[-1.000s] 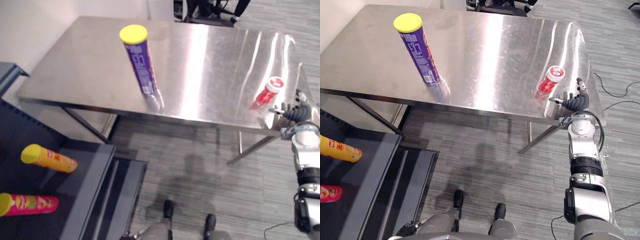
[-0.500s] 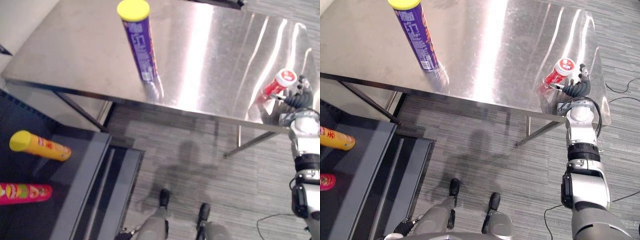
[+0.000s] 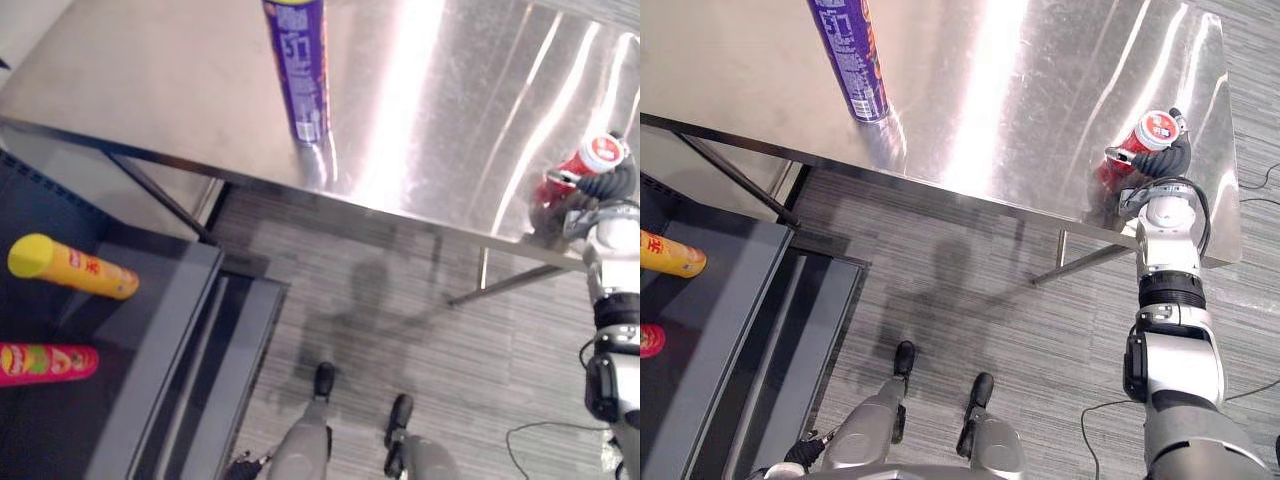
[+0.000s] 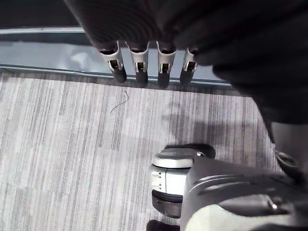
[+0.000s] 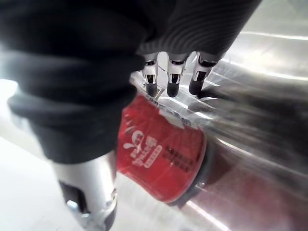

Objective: Put the gum and the chips on the shelf.

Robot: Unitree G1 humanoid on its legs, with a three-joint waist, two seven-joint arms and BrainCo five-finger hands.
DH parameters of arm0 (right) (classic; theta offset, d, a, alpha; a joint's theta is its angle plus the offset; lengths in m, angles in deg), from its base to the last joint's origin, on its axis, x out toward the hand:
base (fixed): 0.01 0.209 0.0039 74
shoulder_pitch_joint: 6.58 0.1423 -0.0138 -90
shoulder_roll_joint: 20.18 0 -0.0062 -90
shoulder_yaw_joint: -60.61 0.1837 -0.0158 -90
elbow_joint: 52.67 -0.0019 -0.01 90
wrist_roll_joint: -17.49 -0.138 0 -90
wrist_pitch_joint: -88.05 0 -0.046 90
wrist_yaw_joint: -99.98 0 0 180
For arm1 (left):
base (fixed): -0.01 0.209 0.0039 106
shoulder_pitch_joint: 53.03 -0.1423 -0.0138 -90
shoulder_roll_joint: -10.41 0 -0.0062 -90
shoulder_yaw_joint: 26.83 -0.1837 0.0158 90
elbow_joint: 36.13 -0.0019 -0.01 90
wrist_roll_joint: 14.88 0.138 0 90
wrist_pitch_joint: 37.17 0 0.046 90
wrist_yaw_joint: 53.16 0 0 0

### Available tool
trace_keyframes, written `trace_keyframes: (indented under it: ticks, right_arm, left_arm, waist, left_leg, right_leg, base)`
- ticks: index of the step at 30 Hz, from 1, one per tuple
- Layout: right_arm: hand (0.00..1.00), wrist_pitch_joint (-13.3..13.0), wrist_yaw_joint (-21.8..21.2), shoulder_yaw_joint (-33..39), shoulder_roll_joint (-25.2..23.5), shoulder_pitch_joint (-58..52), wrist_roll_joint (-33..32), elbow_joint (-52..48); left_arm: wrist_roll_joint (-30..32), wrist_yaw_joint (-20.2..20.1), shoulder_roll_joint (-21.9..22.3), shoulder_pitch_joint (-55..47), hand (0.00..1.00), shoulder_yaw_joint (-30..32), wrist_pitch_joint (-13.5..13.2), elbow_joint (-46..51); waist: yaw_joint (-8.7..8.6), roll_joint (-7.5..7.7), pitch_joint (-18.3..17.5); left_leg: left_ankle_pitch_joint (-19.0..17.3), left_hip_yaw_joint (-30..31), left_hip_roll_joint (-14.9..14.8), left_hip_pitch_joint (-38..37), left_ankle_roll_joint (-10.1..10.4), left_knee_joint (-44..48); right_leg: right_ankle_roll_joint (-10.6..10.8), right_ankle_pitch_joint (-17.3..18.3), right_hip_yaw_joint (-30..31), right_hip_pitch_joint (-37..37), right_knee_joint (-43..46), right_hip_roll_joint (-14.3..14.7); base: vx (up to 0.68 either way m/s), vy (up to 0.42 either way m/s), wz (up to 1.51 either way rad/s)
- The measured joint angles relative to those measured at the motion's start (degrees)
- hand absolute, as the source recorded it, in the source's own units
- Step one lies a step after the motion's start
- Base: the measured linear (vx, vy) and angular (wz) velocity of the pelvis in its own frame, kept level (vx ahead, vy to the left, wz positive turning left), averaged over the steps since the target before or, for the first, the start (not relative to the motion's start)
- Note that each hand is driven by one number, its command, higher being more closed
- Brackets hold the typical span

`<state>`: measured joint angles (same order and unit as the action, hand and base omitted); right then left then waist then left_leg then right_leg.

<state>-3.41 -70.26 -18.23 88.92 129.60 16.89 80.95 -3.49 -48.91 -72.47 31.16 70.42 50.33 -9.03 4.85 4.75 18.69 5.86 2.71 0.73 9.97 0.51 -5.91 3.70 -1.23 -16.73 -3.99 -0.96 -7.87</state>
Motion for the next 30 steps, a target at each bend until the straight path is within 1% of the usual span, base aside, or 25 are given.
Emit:
trace_keyframes:
  ticks: [2,8,11,12,20,26,30]
  right_arm:
    - [0.00,-0.03,0.13,-0.11,0.00,0.01,0.00,-0.04]
    - [0.00,-0.34,0.90,-0.48,0.32,0.51,0.01,-0.45]
    - [0.00,-0.36,0.94,-0.55,0.32,0.90,0.03,-0.45]
    - [1.00,-0.35,0.93,-0.68,0.32,0.90,0.04,-0.45]
    - [1.00,-0.55,0.90,-2.72,0.72,0.93,0.08,-1.21]
    - [1.00,-0.68,-0.19,-3.30,0.72,0.91,0.57,-4.75]
    - [1.00,-1.34,-0.32,-3.30,0.72,0.80,0.76,-5.12]
  left_arm:
    - [-0.02,0.05,-0.13,0.00,0.00,0.04,0.00,0.17]
    - [-0.07,0.24,-0.32,0.00,0.00,0.57,0.01,1.17]
    - [-0.07,0.39,-0.31,0.00,0.00,0.56,0.00,1.39]
    - [-0.08,0.46,-0.31,-0.01,0.00,0.56,-0.01,1.40]
    - [-1.76,0.60,-0.45,0.00,0.00,0.57,-0.05,1.57]
    - [-1.76,1.03,-0.52,0.00,0.00,0.61,-0.08,2.45]
    - [-1.74,1.03,-0.41,0.00,0.00,0.97,-0.11,2.51]
  waist:
    - [0.01,0.16,0.31]
    - [0.05,0.82,1.34]
    - [0.07,0.89,1.74]
    - [0.08,0.93,1.77]
    - [0.25,1.38,2.41]
    - [0.25,1.48,3.05]
    - [0.27,1.50,3.09]
  left_leg:
    - [-0.02,0.29,-0.26,0.15,0.09,0.00]
    - [0.38,0.95,-0.67,0.94,0.34,0.02]
    - [0.51,0.96,-0.70,0.97,0.36,0.02]
    - [0.49,0.96,-0.73,0.97,0.43,0.01]
    - [0.56,0.92,-1.51,1.04,1.08,0.00]
    - [0.91,0.86,-2.33,2.01,1.76,0.03]
    - [1.42,0.94,-2.49,2.28,1.63,0.17]
  right_leg:
    - [0.46,-0.33,0.01,-0.20,0.20,0.22]
    - [0.51,-0.39,-0.04,-0.82,0.37,0.63]
    - [0.51,-0.39,-0.02,-0.84,0.36,0.65]
    - [0.51,-0.39,-0.02,-0.84,0.37,0.68]
    - [0.51,-0.39,0.15,-0.94,0.38,1.39]
    - [0.52,-0.39,0.59,-2.02,0.37,2.18]
    - [0.52,-0.38,0.63,-2.30,0.36,2.35]
  base:
    - [0.01,-0.005,0.04]
    - [0.01,-0.009,0.04]
    - [0.00,0.000,0.00]
    - [0.00,0.000,0.00]
    - [0.00,0.000,0.00]
    - [0.00,-0.014,-0.02]
    - [0.00,0.000,0.00]
